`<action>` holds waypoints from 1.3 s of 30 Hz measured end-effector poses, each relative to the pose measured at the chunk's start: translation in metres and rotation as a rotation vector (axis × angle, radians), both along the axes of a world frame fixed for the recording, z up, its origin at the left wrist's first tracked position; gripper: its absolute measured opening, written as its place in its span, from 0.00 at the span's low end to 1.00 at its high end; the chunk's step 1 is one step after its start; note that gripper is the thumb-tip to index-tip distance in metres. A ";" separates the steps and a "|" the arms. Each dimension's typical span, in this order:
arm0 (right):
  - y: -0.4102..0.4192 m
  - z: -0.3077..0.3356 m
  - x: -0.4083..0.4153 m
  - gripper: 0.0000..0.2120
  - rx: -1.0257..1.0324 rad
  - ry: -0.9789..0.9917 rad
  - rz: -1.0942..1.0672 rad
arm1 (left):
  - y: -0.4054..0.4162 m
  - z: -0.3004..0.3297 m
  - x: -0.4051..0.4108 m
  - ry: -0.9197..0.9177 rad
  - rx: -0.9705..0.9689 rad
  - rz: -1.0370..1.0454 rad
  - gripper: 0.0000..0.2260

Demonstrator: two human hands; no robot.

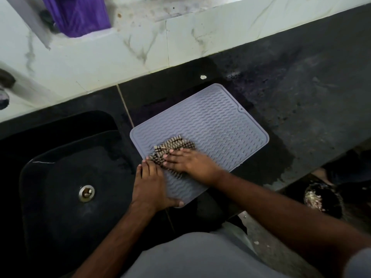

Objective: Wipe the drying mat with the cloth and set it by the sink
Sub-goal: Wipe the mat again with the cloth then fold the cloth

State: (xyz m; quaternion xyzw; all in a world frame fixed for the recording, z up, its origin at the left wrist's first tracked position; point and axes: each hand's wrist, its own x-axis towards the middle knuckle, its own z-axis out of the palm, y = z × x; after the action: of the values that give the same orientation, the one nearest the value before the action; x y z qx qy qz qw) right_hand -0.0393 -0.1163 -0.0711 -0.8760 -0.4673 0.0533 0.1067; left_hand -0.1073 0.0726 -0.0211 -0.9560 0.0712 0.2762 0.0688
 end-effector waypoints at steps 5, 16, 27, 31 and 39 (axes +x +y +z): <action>-0.069 0.022 0.069 0.18 -0.025 -0.130 -0.214 | 0.008 -0.002 0.007 -0.022 -0.047 -0.017 0.70; 0.063 0.054 0.064 0.24 0.377 0.155 -0.689 | 0.026 -0.005 0.043 -0.150 -0.231 0.177 0.67; 0.033 0.011 0.089 0.22 0.020 -0.128 -0.269 | 0.029 -0.001 0.052 -0.031 -0.109 0.141 0.71; -0.027 0.023 0.139 0.23 -0.062 -0.158 -0.633 | 0.030 -0.001 0.055 -0.034 -0.119 0.140 0.72; -0.077 0.043 0.182 0.27 0.171 -0.045 -1.227 | 0.030 0.000 0.071 -0.037 -0.123 0.093 0.70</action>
State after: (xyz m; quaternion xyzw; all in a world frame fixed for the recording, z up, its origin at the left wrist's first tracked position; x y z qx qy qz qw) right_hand 0.1426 -0.1931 -0.0277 -0.9743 0.1167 -0.0740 0.1778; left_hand -0.0358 0.1027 -0.0207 -0.9656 0.0421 0.2566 -0.0019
